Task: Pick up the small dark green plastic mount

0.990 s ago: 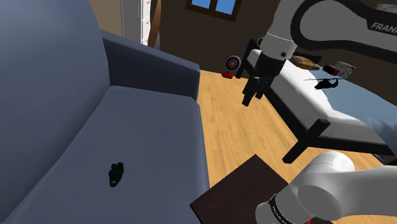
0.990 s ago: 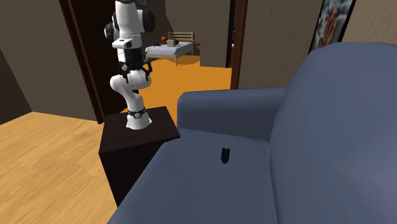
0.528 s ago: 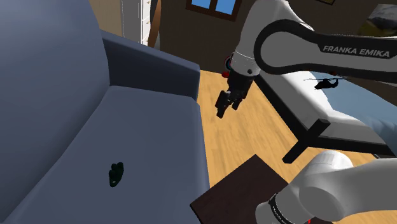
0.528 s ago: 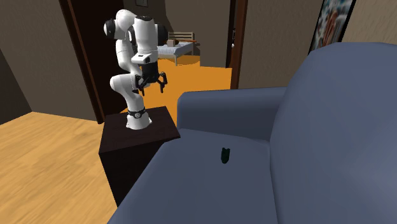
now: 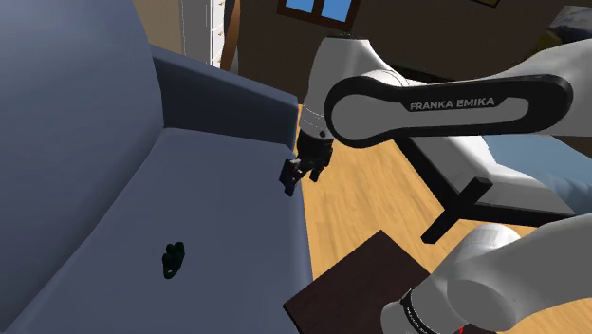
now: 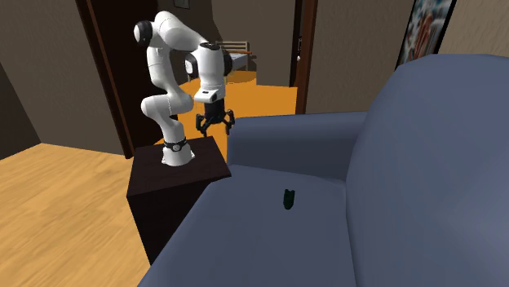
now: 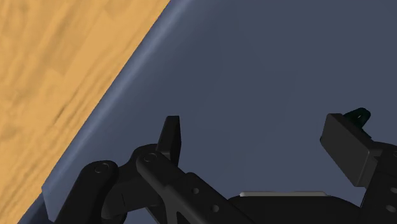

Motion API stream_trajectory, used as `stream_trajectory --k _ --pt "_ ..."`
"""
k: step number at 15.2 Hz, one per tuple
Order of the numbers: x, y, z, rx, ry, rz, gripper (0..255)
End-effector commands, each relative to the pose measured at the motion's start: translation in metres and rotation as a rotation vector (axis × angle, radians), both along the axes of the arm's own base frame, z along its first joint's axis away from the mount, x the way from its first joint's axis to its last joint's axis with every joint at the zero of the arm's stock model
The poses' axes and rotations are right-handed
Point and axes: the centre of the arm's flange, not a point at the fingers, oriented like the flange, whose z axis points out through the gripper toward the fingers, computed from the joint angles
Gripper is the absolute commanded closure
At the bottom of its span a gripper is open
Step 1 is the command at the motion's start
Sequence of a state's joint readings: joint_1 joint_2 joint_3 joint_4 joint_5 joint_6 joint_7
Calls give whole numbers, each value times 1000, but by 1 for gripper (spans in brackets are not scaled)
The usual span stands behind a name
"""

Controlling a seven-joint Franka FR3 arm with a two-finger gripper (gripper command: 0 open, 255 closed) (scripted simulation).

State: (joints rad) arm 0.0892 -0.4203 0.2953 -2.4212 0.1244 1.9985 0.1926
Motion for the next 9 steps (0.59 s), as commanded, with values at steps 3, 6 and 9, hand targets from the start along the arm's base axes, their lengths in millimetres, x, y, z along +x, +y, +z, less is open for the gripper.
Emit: stream_trajectory --k 3,6,9 --pt "22 37 -32 3 -3 7 0" --pt "37 64 -57 5 -4 13 0" --pt "51 91 -82 6 -5 19 0"
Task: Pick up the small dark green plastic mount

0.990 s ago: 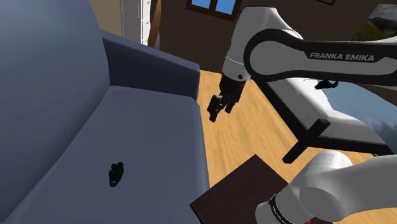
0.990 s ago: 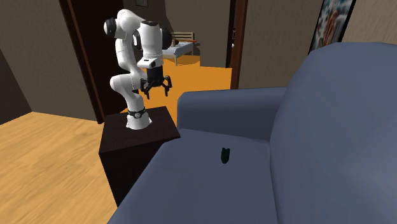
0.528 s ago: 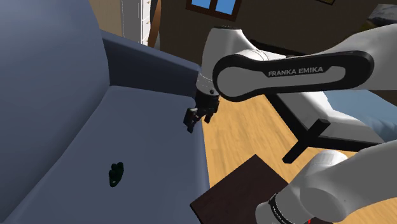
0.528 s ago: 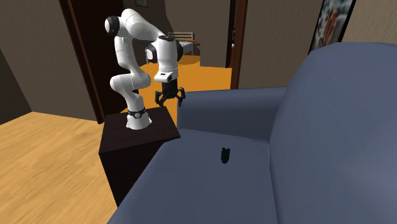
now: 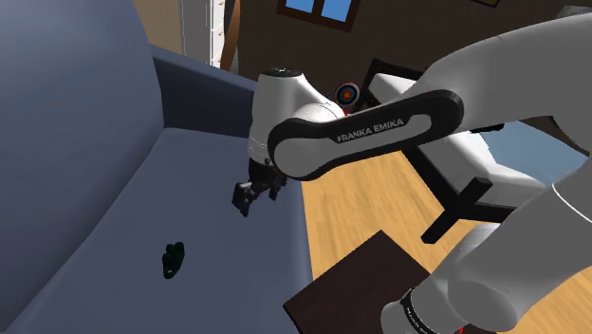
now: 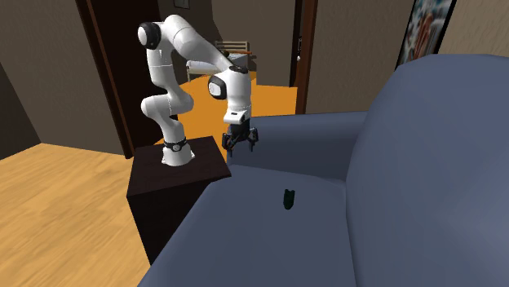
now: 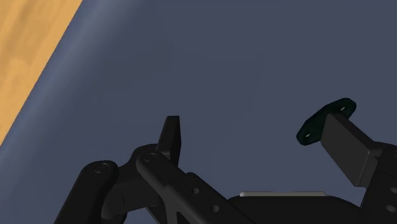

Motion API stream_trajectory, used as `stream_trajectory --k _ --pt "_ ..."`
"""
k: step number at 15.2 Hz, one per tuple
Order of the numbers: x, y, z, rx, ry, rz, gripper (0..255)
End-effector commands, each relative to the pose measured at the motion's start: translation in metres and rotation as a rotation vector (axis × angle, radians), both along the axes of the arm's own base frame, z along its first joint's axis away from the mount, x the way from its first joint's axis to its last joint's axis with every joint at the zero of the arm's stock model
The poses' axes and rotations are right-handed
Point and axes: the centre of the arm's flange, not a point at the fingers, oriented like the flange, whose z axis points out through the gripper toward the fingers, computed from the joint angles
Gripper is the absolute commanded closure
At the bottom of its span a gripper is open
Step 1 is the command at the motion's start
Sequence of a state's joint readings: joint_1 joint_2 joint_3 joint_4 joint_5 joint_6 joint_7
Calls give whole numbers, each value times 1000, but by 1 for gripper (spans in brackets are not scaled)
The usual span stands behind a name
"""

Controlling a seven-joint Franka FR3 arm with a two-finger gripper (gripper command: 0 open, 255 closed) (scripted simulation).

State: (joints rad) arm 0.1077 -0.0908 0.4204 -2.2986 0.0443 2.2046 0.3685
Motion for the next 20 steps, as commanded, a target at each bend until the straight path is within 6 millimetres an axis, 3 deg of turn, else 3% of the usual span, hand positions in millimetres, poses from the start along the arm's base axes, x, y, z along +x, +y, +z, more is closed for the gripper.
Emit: stream_trajectory --k 1,20 --pt "11 15 -18 2 -1 3 0" --pt "100 188 -174 10 -8 40 0"
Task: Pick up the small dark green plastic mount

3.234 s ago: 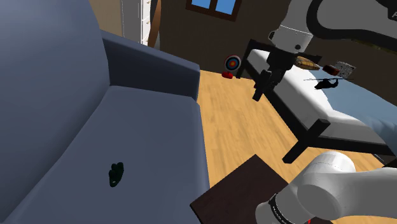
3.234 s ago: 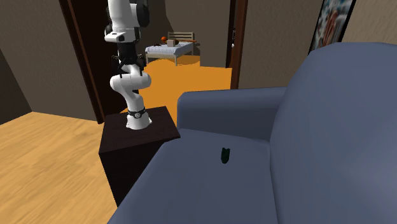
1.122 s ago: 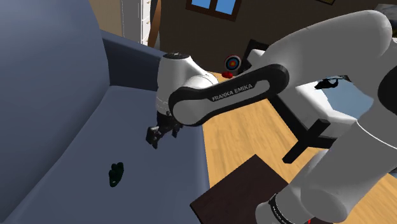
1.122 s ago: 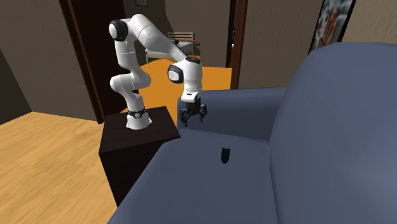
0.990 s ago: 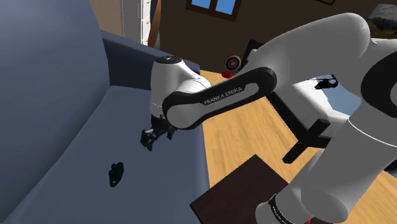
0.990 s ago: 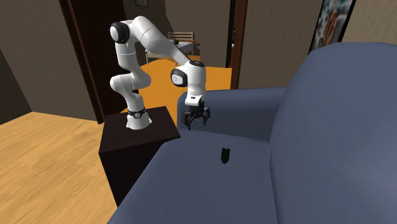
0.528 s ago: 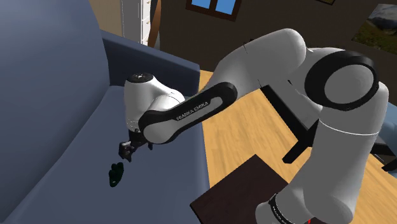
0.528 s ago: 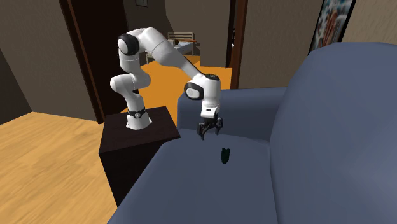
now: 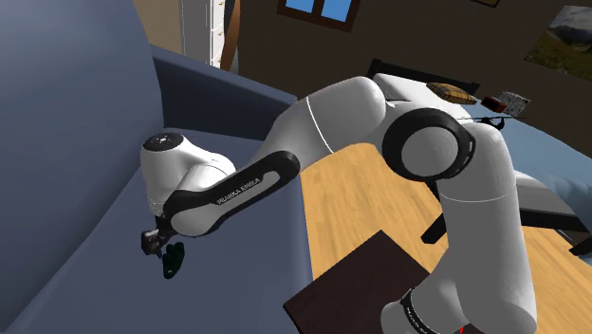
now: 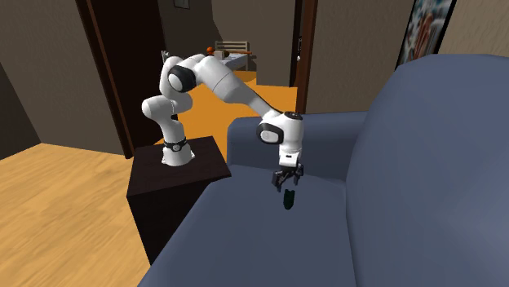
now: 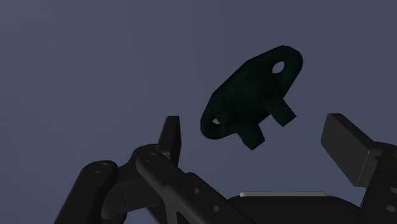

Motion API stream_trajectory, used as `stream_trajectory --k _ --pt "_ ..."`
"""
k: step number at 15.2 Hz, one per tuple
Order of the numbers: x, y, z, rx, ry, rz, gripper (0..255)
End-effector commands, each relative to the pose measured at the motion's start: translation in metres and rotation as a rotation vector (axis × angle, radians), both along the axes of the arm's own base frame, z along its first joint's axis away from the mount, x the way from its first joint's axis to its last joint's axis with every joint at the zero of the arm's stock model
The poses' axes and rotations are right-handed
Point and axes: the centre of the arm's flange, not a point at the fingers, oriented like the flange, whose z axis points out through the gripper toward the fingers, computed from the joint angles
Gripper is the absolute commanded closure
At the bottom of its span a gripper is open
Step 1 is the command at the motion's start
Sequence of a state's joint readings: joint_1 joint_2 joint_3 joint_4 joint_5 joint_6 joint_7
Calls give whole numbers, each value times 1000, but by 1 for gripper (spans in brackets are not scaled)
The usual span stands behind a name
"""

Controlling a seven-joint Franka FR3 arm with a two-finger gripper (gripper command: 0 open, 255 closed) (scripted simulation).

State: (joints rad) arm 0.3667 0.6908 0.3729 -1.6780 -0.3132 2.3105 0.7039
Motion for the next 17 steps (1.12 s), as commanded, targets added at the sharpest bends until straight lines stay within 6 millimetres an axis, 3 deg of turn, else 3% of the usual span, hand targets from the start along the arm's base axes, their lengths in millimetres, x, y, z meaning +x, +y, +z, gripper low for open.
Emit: stream_trajectory --k 1,8,10,11,17 --pt "6 11 -13 -1 -1 2 0" --pt "6 11 -53 -1 -1 2 0" --pt "6 11 -53 -1 -1 2 0" --pt "6 11 -54 -1 -1 2 255" --pt "6 11 -54 -1 -1 2 255"
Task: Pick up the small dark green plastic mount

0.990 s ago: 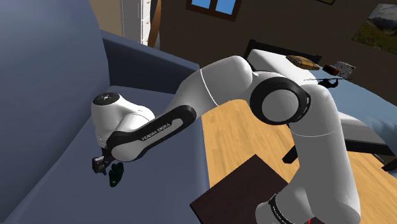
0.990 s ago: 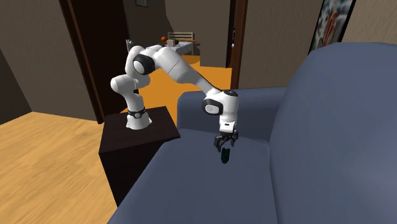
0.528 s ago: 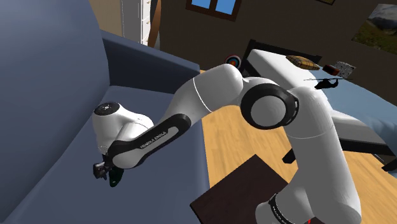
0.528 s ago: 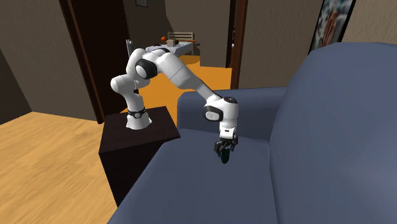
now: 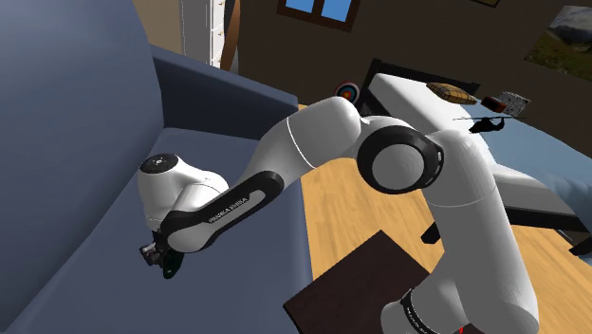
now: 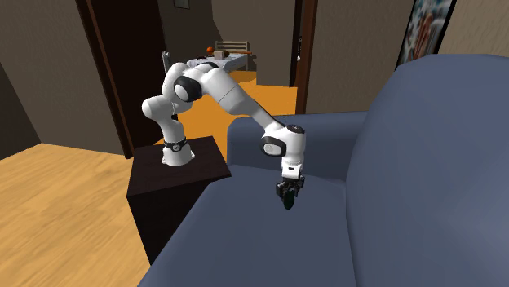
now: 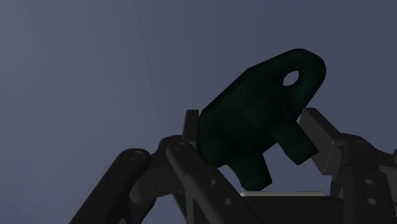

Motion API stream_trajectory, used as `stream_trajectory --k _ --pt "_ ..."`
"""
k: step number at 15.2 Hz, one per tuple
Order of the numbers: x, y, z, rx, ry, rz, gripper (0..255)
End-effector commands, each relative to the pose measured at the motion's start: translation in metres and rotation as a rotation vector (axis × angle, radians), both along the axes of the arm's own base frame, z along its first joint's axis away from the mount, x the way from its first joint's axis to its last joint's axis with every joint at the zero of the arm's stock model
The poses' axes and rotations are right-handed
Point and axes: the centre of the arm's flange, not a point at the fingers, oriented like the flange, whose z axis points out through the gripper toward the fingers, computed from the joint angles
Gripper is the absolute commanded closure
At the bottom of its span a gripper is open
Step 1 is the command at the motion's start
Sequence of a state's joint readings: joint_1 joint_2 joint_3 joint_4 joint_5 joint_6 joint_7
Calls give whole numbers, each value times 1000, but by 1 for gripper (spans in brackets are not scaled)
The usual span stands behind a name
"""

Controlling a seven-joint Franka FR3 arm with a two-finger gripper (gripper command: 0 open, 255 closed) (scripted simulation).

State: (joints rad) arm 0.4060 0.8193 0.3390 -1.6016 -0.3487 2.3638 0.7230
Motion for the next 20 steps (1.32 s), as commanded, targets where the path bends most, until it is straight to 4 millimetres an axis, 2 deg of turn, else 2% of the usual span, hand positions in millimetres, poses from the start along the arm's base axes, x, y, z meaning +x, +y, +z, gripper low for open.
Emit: stream_trajectory --k 1,3,18,20 --pt "0 0 -1 -1 1 0 255" --pt "0 0 0 -1 1 0 255" --pt "0 0 79 -1 1 0 255" --pt "0 0 80 -1 1 0 255"
